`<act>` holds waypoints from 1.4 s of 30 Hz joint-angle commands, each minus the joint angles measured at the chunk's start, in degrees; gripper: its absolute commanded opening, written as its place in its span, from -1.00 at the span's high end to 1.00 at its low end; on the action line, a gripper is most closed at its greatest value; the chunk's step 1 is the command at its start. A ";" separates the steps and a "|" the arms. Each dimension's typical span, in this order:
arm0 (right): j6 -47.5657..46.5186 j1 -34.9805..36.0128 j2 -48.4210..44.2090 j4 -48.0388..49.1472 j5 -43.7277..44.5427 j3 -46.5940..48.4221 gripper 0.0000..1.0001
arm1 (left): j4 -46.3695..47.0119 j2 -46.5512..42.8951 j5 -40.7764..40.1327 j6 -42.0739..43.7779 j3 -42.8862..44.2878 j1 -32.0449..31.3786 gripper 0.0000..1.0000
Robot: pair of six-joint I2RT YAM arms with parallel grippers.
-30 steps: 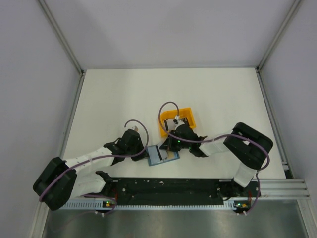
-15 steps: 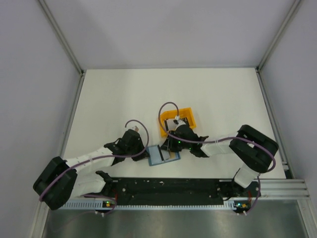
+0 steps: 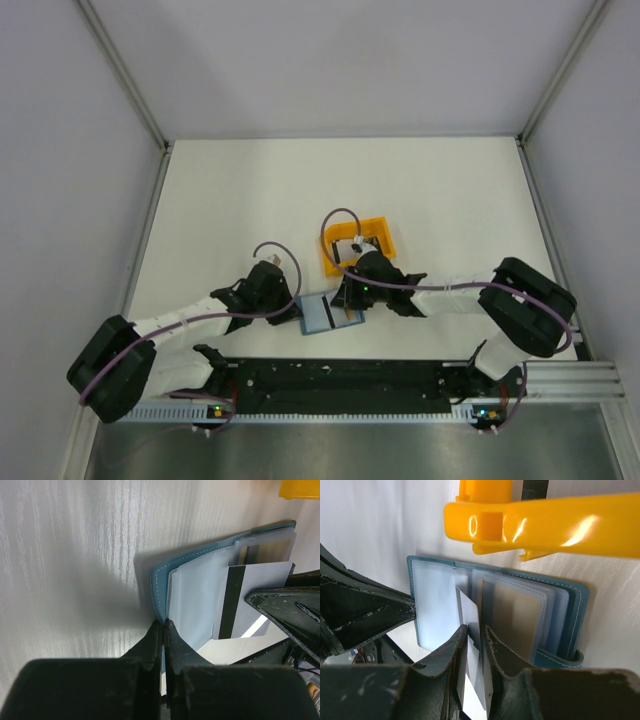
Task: Put the credit cards into the card holder
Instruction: Insert the credit card into the card holder.
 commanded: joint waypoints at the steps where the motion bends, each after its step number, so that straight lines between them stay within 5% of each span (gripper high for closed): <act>1: -2.01 0.33 1.49 -3.79 -0.94 -1.30 0.66 | -1.88 0.86 -0.88 0.72 -1.32 -0.02 1.00; 6: -2.09 0.34 6.24 -1.59 -2.79 1.42 1.00 | -1.53 0.86 -0.70 1.07 -1.32 -0.11 1.00; 21: 2.82 -2.74 5.45 5.52 3.98 -3.49 1.00 | -0.65 0.60 -0.09 0.11 -2.90 -0.11 1.00; 35: 6.17 0.42 7.74 6.94 0.90 -4.73 1.00 | 3.13 0.86 1.67 -2.00 -3.79 -0.19 1.00; 39: 4.77 0.86 7.30 5.01 -0.50 -3.85 0.87 | 3.31 0.78 1.41 -2.09 -3.61 -0.11 1.00; 42: 2.93 0.77 4.41 1.06 0.98 -2.97 0.58 | 2.96 0.69 1.23 -1.91 -3.35 -0.11 1.00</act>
